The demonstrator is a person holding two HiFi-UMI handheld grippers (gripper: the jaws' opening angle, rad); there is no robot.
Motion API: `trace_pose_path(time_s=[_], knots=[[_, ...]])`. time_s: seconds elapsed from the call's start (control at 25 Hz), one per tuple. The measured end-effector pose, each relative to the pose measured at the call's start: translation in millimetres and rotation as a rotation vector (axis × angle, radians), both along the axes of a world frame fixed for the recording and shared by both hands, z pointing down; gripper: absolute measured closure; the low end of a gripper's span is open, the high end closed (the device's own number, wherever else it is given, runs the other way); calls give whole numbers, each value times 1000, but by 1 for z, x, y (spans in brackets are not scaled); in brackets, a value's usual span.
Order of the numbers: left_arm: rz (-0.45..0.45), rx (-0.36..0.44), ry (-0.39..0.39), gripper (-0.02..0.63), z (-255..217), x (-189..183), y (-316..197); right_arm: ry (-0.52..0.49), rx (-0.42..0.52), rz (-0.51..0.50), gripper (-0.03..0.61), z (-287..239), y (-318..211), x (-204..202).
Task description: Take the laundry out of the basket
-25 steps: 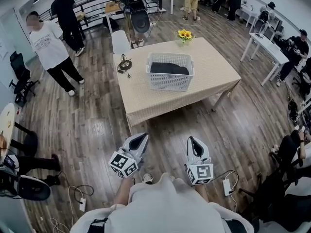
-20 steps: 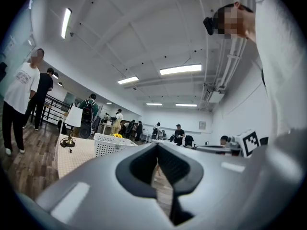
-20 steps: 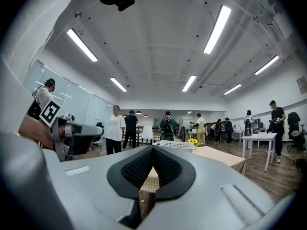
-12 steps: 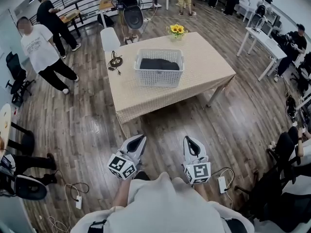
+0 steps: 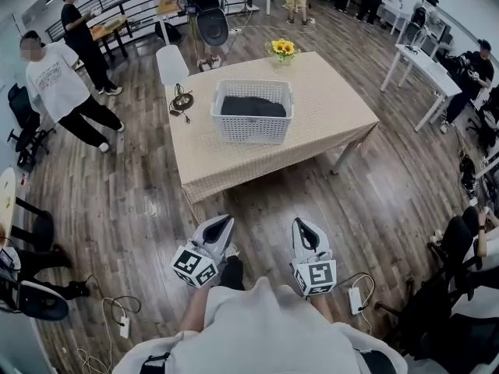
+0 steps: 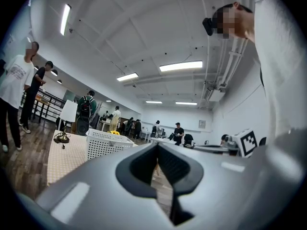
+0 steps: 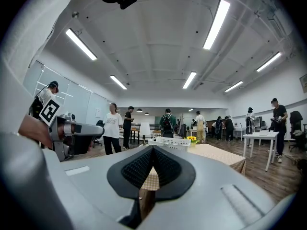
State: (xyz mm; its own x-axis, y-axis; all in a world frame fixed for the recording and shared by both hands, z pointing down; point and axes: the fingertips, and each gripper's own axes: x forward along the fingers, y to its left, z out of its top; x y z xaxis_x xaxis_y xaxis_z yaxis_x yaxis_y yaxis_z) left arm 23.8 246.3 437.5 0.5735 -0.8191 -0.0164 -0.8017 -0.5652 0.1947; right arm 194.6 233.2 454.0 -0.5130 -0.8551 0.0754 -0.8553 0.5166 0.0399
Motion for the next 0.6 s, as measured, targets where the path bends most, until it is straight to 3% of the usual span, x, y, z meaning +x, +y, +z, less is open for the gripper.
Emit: trace_pose_path(time_s=[0.32,0.6], knots=[[18,-23,19,606,16,-22,-68,-2,-33,15,580,13,-65,-25],[35,27,37,606,-5,-65,-160,16,8,33,580,-10,-152,-66]])
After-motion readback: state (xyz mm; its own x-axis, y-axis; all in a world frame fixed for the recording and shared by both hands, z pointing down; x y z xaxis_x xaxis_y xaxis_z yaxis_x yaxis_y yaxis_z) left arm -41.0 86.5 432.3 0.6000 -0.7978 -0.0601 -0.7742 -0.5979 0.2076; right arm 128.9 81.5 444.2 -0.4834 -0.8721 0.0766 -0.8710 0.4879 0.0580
